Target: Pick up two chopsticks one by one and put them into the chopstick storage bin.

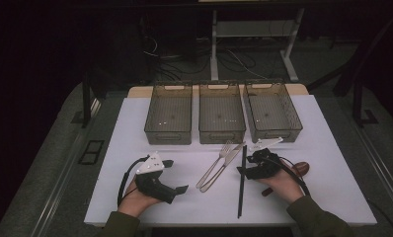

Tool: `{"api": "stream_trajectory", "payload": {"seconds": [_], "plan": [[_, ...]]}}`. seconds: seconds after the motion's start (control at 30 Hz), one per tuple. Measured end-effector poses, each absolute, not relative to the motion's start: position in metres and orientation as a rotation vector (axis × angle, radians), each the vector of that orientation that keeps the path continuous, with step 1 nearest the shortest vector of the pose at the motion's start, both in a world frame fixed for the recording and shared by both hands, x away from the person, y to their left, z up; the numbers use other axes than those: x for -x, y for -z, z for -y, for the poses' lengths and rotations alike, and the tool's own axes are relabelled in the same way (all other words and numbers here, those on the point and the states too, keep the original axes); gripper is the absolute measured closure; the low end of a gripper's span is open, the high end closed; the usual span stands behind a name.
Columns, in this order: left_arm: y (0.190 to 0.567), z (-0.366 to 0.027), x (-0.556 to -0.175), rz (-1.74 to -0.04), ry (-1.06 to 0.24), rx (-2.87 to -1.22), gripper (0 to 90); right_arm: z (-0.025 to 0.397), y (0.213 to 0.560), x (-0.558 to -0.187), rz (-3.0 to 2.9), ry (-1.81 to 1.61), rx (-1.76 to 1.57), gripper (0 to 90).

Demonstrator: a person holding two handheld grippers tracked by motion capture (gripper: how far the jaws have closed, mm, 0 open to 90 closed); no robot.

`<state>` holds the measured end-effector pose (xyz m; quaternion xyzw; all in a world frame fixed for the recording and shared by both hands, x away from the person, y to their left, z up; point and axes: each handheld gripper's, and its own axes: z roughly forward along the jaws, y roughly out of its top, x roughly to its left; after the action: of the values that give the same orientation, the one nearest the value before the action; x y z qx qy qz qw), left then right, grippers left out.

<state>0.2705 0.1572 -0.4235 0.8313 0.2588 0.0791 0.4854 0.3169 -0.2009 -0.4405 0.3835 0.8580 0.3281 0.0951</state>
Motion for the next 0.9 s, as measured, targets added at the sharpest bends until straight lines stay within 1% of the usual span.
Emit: {"api": "stream_trajectory", "payload": {"seconds": [0.37,0.5,0.53,0.9], "plan": [[0.4235,-0.1568,-0.2701,-0.627,-0.189,-2.028,0.0,0.1921,0.4432,-0.3128,-2.574,-0.887,-1.088,42.6],[0.4237,-0.1573,-0.2703,-0.629,-0.187,-2.028,0.0,0.1909,0.4425,-0.3127,-2.582,-0.871,-1.078,45.4],[0.4237,-0.1572,-0.2702,-0.629,-0.185,-2.028,0.0,0.1912,0.442,-0.3128,-2.589,-0.868,-1.074,47.4],[0.4242,-0.1568,-0.2697,-0.627,-0.181,-2.031,0.0,0.1935,0.4401,-0.3117,-2.603,-0.852,-1.076,53.0]]}}
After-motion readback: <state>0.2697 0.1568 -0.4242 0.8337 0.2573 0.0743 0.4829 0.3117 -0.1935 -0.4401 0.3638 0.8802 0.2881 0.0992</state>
